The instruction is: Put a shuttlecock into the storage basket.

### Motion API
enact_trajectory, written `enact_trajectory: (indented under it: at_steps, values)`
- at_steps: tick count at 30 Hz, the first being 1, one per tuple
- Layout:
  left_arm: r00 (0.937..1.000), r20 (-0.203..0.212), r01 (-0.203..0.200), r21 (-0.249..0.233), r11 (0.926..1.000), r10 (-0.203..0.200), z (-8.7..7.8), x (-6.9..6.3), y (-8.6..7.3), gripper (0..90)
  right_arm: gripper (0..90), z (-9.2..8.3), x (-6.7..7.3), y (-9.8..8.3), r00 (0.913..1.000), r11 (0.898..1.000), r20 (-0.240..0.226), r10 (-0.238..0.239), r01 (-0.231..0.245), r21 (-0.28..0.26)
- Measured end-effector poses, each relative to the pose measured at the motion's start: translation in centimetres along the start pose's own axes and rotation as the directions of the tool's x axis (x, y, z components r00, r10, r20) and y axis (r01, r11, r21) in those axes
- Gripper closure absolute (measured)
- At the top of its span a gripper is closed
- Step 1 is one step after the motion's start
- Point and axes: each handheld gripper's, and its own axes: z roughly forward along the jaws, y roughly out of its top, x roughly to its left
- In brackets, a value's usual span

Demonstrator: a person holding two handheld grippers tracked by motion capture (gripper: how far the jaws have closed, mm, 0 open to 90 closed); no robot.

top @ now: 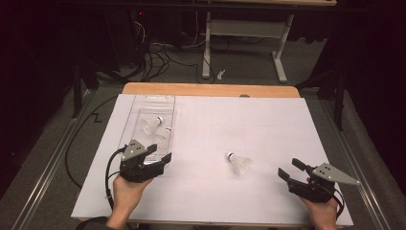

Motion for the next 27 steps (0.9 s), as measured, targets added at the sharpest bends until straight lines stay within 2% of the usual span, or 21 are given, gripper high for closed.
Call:
enact_trajectory:
  at_steps: [27]
  values:
    - [0.9985,0.049,-0.025,0.025,0.9994,0.024,2.4,-1.3,1.1,37.1,32.7,-0.1,0.0,0.0,1.0000,1.000,0.000,0.002,-0.002,-0.001]
